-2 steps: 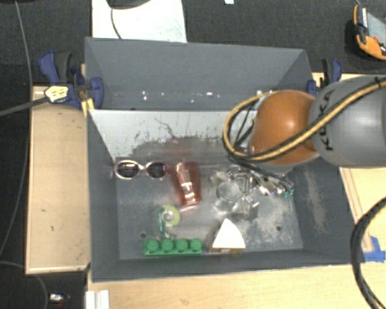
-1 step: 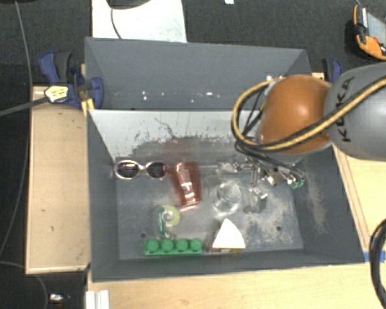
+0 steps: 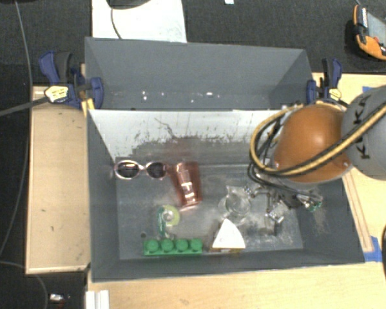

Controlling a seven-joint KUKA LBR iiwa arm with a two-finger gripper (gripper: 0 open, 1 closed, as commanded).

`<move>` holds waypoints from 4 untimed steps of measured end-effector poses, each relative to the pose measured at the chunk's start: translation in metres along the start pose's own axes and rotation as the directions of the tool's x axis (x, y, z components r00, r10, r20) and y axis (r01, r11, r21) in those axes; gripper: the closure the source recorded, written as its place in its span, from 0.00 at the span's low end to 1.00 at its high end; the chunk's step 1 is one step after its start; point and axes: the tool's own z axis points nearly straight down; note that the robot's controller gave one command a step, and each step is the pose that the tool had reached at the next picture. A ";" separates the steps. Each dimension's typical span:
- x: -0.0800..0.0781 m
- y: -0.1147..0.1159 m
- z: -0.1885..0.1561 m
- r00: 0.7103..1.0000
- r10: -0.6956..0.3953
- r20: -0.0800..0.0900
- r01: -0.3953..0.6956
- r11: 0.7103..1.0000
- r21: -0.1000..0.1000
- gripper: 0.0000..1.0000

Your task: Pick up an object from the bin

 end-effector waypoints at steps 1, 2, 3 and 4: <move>-0.066 -0.009 0.026 0.986 -0.167 0.018 0.167 0.986 0.012 0.00; -0.042 0.002 0.024 0.995 -0.097 0.020 0.096 0.995 0.013 1.00; -0.042 0.003 0.024 0.995 -0.096 0.020 0.096 0.995 0.013 1.00; -0.042 0.003 0.018 0.995 -0.095 0.021 0.095 0.995 0.013 1.00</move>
Offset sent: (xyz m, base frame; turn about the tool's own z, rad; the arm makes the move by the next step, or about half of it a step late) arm 0.0243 0.0265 -0.0307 -0.0982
